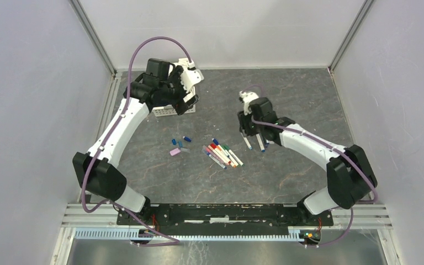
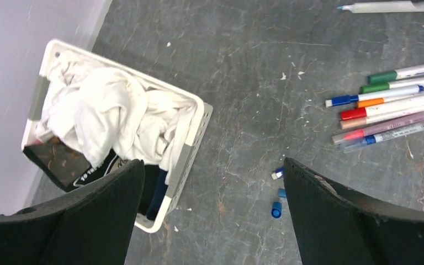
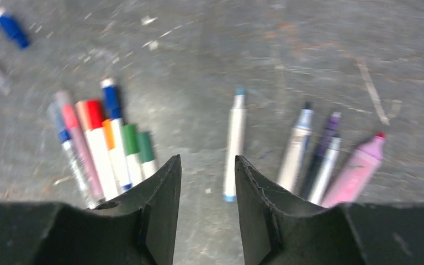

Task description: Open the pen caps

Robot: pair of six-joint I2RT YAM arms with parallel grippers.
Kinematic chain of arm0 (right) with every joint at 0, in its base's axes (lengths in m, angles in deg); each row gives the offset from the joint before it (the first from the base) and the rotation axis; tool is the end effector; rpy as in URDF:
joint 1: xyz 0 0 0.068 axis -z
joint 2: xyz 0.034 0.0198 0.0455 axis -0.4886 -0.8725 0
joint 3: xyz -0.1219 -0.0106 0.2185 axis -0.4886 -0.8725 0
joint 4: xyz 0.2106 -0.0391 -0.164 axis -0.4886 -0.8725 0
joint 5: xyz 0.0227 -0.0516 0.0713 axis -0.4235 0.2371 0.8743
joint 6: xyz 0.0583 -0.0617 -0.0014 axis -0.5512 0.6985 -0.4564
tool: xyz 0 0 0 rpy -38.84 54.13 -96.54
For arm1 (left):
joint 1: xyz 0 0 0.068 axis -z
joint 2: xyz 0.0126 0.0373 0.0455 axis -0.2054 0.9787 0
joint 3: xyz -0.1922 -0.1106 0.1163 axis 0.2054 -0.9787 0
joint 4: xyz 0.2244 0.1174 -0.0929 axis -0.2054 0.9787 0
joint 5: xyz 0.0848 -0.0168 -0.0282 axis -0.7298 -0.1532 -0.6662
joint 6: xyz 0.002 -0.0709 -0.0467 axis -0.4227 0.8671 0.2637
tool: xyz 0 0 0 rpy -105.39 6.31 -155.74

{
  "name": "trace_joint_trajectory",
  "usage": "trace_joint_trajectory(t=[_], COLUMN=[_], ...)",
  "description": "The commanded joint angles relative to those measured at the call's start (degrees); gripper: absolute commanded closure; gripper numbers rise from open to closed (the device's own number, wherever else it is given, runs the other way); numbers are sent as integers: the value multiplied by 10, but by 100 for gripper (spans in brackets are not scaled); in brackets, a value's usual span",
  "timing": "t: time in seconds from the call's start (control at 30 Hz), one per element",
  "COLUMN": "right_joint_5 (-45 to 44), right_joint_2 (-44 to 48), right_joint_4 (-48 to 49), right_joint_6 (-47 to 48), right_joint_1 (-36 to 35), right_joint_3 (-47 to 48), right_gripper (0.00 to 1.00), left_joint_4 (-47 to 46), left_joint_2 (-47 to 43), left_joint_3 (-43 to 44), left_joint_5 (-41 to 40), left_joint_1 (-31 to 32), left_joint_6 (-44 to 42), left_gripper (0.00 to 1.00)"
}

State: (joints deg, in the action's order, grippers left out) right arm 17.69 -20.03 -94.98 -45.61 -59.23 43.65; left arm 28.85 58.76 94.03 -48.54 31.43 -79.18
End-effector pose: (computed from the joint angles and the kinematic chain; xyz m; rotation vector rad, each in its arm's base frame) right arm 0.3142 0.1779 0.1844 -0.3742 2.2995 0.3144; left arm 0.3397 -0.1488 0.3231 1.3073 1.8336 -0.2075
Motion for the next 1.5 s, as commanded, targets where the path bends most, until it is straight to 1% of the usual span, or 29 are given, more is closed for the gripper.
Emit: trace_joint_trajectory(t=[0.0, 0.13, 0.27, 0.4, 0.67, 0.97, 1.2, 1.27, 1.33, 1.47], right_joint_5=[-2, 1, 0, -6, -10, -22, -27, -22, -18, 13], right_joint_2=[-6, -32, -53, -58, -56, -76, -102, -97, -83, -44], right_joint_4=[10, 13, 13, 24, 39, 47, 57, 59, 56, 38], right_joint_6=[22, 26, 26, 20, 17, 19, 20, 17, 17, 17], right_joint_1=[-76, -115, -132, -141, -142, -142, -141, -141, -139, -122], right_joint_3=[-12, -13, -23, -52, -93, -100, -112, -114, -110, -80], right_gripper=[57, 64, 69, 71, 73, 76, 76, 81, 89, 100], left_joint_4=[-38, -48, -26, -1, 41, 62, 66, 73, 92, 113], left_joint_2=[-4, -16, -23, -31, -26, -28, -30, -31, -29, -35], left_joint_3=[-1, -9, -19, -27, -28, -27, -47, -54, -57, -73], left_joint_5=[-71, -71, -53, -14, 29, 61, 82, 96, 113, 157], left_joint_1=[-11, -28, -30, -30, -29, -29, -29, -29, -29, -28], left_joint_6=[74, 88, 70, 59, 37, 23, 7, -8, -29, -80], left_gripper=[0, 0, 0, 0, 0, 0, 0, 0, 0, 0])
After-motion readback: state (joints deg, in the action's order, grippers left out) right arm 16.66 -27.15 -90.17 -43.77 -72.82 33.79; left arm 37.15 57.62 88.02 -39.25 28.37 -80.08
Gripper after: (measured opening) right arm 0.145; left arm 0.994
